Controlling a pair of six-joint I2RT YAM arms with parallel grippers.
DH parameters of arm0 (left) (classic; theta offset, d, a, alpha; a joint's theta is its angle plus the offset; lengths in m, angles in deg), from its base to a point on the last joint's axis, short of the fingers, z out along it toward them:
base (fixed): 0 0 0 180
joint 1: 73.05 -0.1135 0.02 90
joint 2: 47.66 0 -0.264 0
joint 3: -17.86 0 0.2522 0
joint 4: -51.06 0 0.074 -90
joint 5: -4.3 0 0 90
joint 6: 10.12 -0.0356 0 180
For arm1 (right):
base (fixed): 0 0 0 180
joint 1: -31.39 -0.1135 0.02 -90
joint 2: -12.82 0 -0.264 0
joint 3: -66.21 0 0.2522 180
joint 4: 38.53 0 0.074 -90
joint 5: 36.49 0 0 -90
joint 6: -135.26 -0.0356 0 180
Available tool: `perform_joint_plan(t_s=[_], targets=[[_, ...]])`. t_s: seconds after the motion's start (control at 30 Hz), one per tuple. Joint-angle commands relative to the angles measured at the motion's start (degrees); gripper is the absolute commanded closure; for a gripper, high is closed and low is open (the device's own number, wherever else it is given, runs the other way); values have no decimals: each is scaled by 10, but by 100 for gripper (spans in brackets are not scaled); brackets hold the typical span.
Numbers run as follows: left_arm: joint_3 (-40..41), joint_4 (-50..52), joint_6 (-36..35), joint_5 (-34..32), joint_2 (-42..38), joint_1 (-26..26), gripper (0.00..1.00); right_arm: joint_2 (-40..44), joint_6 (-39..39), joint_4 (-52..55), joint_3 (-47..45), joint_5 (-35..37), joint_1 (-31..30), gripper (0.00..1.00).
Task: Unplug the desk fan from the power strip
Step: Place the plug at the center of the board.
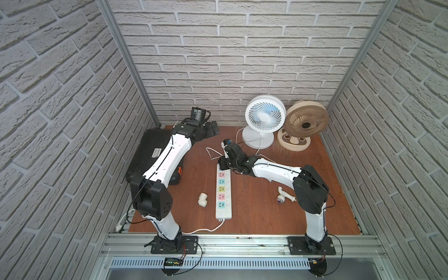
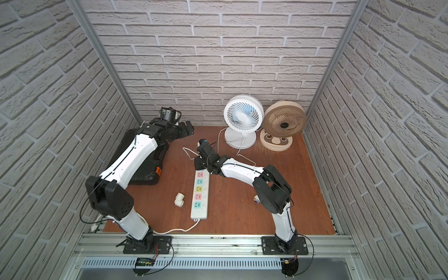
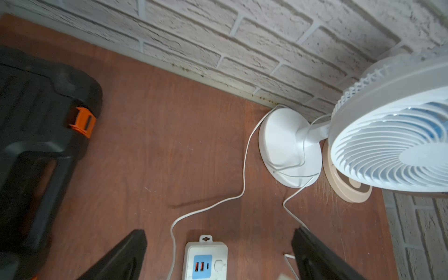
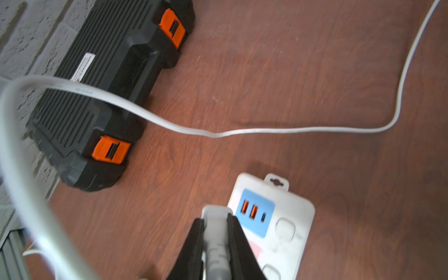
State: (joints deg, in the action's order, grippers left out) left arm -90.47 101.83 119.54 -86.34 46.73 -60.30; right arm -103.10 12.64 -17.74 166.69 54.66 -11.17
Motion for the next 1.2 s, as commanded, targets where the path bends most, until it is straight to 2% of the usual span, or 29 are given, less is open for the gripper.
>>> perform_joint_plan(t_s=[0.0,0.27,0.4,0.53,0.67,0.93,0.97,1.0,1.03,1.17], targets=[[39,-29,1,-46,-46,-3,2,-43,0,4,49,-19,32,97],[146,-74,-3,-47,-105,-6,2,-183,38,99,249,-26,89,96],[179,-90,-4,-51,-109,-6,2,-252,64,166,365,-26,103,85],[198,-107,-7,-64,-107,-7,4,-285,82,202,432,-15,113,65],[197,-107,-16,-63,-99,-12,2,-276,105,207,437,-9,119,48],[197,-115,-29,-44,-94,-13,2,-204,155,214,402,14,118,31],[197,-113,-30,-45,-96,-13,2,-187,158,207,386,15,118,25],[199,-110,-30,-50,-98,-13,2,-169,162,198,370,17,118,6],[203,-109,-31,-53,-103,-13,2,-151,164,191,352,18,118,0],[223,-100,-24,-61,-129,-9,2,-74,170,155,276,22,117,1]])
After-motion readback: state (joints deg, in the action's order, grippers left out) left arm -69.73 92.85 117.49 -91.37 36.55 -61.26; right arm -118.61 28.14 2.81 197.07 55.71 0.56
